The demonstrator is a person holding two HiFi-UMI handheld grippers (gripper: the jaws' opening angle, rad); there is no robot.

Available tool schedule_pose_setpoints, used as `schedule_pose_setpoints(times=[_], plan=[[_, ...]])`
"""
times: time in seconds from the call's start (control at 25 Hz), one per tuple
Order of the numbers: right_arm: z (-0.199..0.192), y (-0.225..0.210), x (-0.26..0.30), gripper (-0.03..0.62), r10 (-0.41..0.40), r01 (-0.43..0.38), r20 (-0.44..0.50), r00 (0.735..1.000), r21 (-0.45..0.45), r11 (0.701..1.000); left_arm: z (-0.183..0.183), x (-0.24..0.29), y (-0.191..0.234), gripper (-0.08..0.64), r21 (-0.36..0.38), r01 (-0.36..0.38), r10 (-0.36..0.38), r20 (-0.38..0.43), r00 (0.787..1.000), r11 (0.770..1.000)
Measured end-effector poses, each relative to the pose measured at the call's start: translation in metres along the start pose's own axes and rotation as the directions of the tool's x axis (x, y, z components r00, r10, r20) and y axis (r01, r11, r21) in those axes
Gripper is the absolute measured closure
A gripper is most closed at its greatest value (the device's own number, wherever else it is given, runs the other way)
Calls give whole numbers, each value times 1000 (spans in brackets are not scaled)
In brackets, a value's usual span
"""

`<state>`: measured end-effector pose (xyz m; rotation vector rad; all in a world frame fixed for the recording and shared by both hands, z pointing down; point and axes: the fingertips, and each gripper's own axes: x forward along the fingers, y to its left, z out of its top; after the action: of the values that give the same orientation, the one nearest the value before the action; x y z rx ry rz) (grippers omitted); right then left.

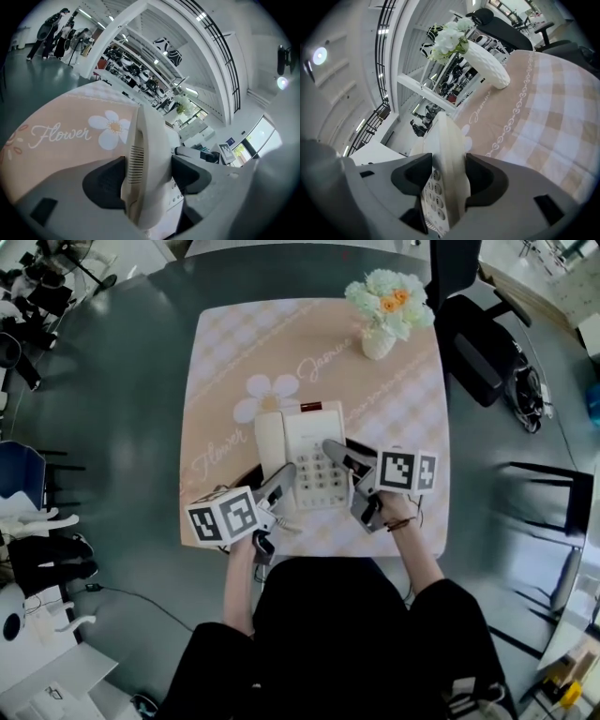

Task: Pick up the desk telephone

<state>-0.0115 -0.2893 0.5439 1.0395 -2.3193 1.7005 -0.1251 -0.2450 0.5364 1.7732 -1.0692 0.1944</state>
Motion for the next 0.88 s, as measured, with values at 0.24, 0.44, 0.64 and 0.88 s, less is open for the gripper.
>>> schedule_pose_setpoints(times=[0.24, 0.44, 0.64, 0.88], plan=[[5, 20, -15, 383, 13, -12, 35, 999, -24, 1000, 7, -16, -16, 258, 31, 11, -12, 24, 1000, 999], [8, 36, -28, 383, 21, -18, 61, 998, -48, 999, 10, -29, -30, 258, 53, 30, -32, 34, 999, 998], [12, 55, -41, 383, 37, -30, 100, 994, -68, 997, 18, -44, -44, 258, 83, 46, -52, 63, 997, 995], [18, 75, -50, 383, 54, -41, 133, 990, -98, 994, 28, -59, -56, 258, 110, 60, -70, 88, 994, 992]])
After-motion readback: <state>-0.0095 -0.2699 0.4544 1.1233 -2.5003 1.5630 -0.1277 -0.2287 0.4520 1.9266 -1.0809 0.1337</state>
